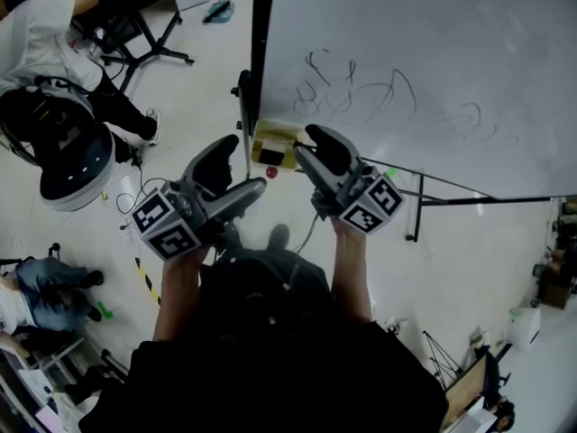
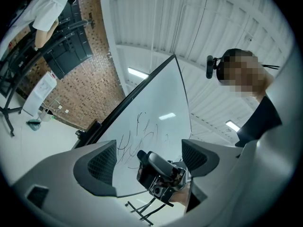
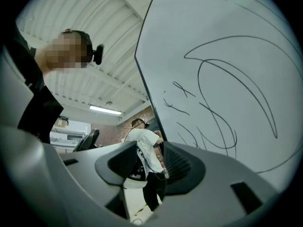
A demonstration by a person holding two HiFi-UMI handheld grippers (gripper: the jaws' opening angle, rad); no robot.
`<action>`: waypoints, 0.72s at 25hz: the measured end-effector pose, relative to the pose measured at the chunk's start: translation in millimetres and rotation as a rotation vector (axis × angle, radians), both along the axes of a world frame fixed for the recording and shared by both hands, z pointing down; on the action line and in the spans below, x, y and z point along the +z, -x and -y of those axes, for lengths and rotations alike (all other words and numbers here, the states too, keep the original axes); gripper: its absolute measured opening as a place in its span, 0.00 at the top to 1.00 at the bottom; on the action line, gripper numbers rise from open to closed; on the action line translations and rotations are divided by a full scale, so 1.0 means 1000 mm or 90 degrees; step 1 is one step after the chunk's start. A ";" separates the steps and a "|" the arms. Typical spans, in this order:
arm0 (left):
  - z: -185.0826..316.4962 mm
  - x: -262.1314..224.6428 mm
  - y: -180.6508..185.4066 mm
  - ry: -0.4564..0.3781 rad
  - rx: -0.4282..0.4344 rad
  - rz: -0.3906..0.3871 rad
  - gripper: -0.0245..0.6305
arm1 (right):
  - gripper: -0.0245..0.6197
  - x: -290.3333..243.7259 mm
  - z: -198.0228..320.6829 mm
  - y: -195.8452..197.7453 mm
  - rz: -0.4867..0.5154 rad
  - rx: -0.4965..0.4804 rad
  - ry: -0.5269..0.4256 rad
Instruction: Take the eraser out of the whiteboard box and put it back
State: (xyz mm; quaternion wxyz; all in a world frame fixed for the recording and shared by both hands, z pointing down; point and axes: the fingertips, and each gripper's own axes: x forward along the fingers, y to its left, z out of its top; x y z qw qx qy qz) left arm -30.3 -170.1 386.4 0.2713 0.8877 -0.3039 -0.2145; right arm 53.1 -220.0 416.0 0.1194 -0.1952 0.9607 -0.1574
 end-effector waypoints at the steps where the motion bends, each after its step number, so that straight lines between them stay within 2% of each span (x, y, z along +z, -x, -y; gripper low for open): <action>1: 0.000 0.000 -0.001 0.001 -0.001 0.002 0.31 | 0.65 -0.002 0.000 -0.002 0.012 -0.001 0.004; 9: -0.002 -0.001 -0.011 0.007 -0.017 0.012 0.31 | 0.68 -0.017 -0.004 -0.018 0.082 -0.018 0.013; 18: -0.014 0.000 -0.029 0.019 -0.062 0.035 0.31 | 0.69 -0.021 -0.012 -0.044 0.150 -0.043 0.034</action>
